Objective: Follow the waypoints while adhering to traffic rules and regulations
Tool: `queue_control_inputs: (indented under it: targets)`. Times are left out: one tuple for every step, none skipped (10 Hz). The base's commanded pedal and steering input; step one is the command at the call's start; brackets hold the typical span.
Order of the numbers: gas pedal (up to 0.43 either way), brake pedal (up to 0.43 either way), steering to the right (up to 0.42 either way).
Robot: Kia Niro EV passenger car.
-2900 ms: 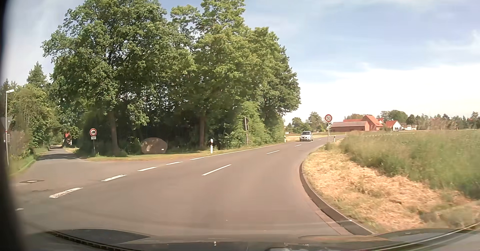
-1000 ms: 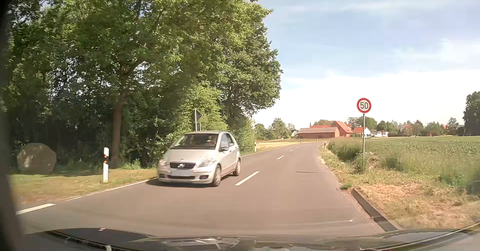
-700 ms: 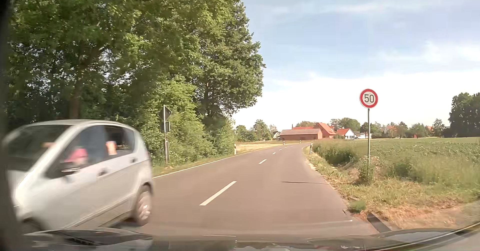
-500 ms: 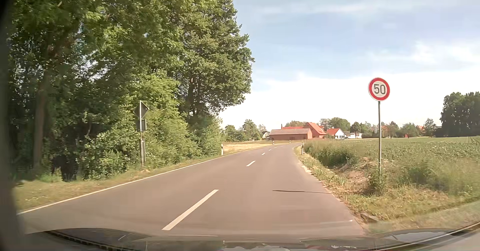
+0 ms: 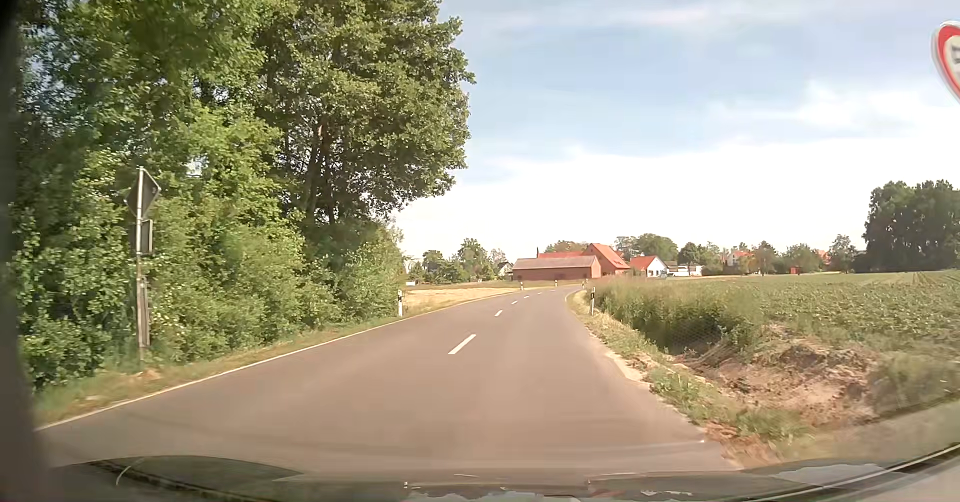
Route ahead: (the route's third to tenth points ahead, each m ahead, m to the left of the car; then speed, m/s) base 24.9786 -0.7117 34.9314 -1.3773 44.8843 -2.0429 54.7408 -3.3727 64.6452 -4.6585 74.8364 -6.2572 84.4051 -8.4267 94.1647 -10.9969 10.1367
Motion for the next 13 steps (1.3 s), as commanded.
queue_control_inputs:
  targets:
    - [0.350,0.000,0.012]
    - [0.350,0.000,0.006]
    - [0.350,0.000,0.005]
    - [0.350,0.000,0.005]
    - [0.350,0.000,0.005]
    - [0.311,0.000,0.006]
    - [0.287,0.000,0.008]
    - [0.280,0.000,0.012]
    - [0.280,0.000,0.015]
    - [0.280,0.000,0.017]
    - [0.280,0.000,0.022]
    - [0.280,0.000,0.026]
    - [0.268,0.000,0.028]
